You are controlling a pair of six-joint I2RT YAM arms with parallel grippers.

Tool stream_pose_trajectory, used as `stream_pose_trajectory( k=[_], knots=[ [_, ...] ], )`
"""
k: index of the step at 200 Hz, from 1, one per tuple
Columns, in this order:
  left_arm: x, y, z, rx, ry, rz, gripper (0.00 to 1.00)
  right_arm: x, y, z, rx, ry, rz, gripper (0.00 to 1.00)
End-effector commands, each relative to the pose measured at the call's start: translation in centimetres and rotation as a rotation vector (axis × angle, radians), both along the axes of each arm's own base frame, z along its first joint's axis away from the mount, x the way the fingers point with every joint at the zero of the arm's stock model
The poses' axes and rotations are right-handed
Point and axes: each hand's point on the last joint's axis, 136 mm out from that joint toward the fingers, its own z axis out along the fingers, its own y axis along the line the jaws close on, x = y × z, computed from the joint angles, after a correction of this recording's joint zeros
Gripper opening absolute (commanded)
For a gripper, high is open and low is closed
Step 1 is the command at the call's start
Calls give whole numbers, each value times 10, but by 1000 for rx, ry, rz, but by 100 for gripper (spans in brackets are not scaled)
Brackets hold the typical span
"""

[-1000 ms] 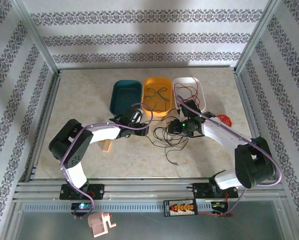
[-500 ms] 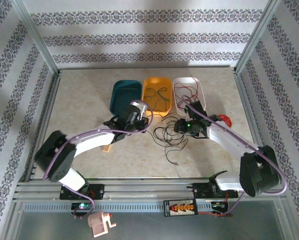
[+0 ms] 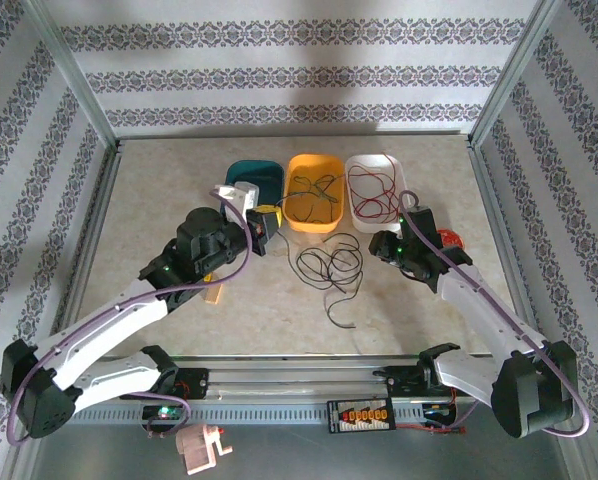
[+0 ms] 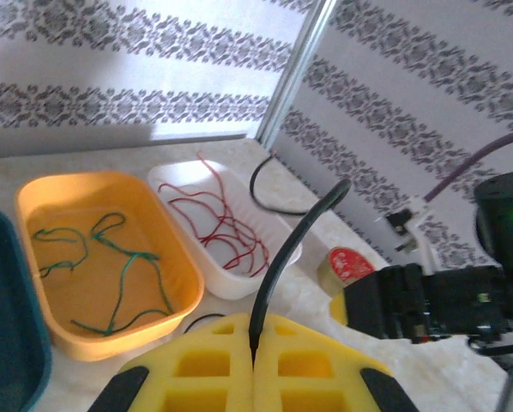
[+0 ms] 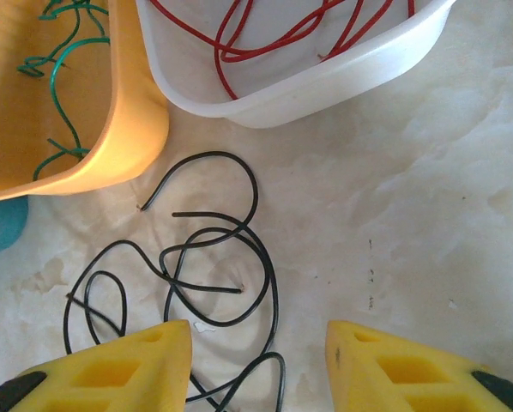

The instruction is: Untangle the cables

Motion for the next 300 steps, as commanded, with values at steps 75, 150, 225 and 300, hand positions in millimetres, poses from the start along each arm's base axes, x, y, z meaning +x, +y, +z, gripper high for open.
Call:
stream_pose_trajectory(
  k=[75, 150, 225, 300],
  knots=[
    [-54, 1, 139, -219, -305, -228, 0, -2, -10, 5, -11, -40, -54, 45],
    [-71, 24, 189, -278, -442, -178, 0, -1, -11, 5, -10, -42, -58, 45],
    [-14, 68, 190, -203, -445, 206, 0, 0, -6, 6, 5, -39, -32, 45],
    [112, 114, 140, -154, -198, 402, 0, 2, 2, 10, 8, -46, 6, 45]
  ],
)
